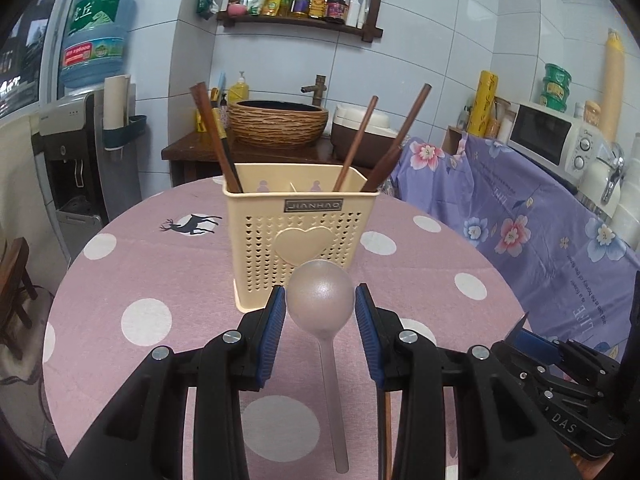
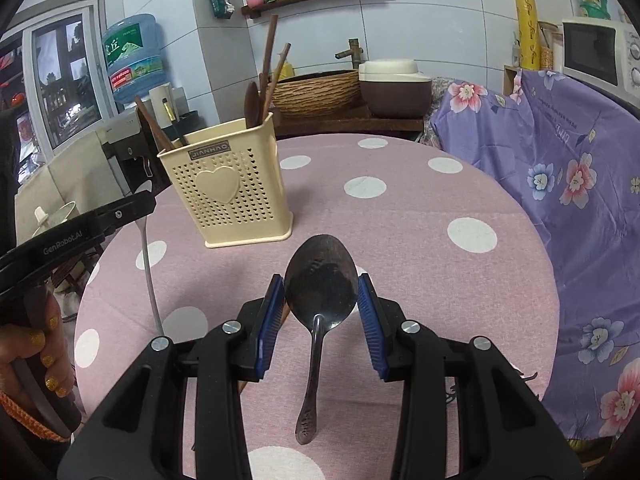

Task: Organize utensils
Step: 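Lower both spoons into the beige holder and open both tools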

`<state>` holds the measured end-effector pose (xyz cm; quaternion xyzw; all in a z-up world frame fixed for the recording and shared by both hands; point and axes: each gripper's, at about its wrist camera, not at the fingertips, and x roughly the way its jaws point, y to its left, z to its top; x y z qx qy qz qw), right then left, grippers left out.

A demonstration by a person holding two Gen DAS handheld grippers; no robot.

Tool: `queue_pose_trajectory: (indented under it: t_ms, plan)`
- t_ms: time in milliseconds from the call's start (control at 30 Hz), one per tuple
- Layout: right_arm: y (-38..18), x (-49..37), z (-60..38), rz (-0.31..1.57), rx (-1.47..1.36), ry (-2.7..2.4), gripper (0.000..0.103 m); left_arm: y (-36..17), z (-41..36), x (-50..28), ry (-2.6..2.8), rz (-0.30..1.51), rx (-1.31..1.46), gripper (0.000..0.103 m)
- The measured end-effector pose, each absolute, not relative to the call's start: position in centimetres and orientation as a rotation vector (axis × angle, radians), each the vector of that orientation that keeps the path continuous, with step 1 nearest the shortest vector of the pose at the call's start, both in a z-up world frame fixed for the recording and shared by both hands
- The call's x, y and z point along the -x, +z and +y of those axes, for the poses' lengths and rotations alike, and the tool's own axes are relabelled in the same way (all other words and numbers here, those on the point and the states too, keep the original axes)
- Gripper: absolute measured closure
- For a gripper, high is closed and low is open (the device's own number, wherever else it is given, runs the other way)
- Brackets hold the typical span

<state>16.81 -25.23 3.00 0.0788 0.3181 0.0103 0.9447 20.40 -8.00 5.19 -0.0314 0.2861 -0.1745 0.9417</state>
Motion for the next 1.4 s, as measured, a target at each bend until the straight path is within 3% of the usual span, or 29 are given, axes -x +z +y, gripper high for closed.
queue_pose_trajectory:
  t_ms: [267,600,767,1100,1400]
  plan:
    - [5.6,-17.5,-23.2,0.603,-0.162,0.101,0.065,6.5,-6.1,-21.1,-0.354,0.517,0.105,0.067]
    - [16.3,-24.2,-17.7,0.343,-0.073,0.134,0.065,17.5,-3.7,-26.0,-0.284,0.235,0.171,0.067]
    - [20.2,-29.6,-16.3,0.25,-0.06,0.07,0.065,19.6,-5.1,-28.9,-0.21,0.124,0.165,0.067]
    - [14.3,-35.3,-16.6,0.325,-0.054,0.013,0.065,12.7,-5.7,-30.7,-0.182,0.182,0.136,0.067]
    - [9.8,-34.0,-16.2,0.376,0.012,0.024,0.064,11.6,-5.6,-28.4,-0.19,0.159,0.047,0.066]
